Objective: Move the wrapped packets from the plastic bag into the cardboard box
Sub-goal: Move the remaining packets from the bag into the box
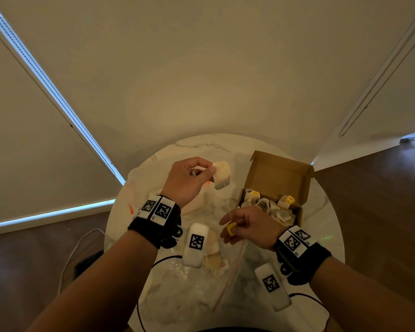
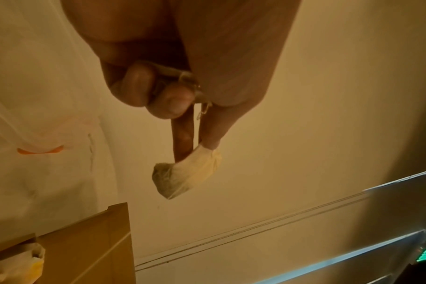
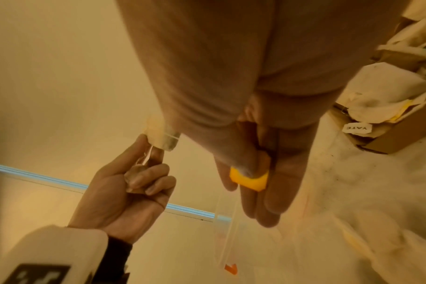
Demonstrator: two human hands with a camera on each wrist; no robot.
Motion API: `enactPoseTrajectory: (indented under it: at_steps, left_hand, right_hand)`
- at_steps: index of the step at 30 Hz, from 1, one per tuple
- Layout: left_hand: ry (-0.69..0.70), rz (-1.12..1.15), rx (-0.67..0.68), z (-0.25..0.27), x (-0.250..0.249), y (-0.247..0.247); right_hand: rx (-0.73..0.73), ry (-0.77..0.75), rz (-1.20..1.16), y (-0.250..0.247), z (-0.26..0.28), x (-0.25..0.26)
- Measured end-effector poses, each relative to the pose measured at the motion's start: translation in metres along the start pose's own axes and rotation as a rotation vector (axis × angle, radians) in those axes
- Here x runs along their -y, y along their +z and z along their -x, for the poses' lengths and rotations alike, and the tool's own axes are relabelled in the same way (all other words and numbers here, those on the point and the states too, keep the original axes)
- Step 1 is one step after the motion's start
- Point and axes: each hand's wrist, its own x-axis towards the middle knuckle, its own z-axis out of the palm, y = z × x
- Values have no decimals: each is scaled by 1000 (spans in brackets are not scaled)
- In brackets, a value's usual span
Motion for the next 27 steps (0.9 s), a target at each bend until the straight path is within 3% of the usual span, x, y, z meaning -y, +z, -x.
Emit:
enactPoseTrajectory:
  at_steps: [6, 13, 19, 22, 27]
  left_hand:
    - [-8, 58, 90, 7, -7, -2]
    - [-43, 109, 181, 24, -4, 4]
    - [-100, 55, 208, 44, 9, 13]
    - [-126, 39, 179, 46, 12, 14]
    - [-148, 0, 158, 46, 14, 15]
  right_hand:
    - [-197, 46, -119, 0, -4, -1]
    - [-385, 25, 139, -17, -18, 16]
    - [-401, -159, 75, -23, -14, 50]
    - [-405, -211, -41, -21, -14, 61]
    - [-410, -286, -34, -17, -10, 72]
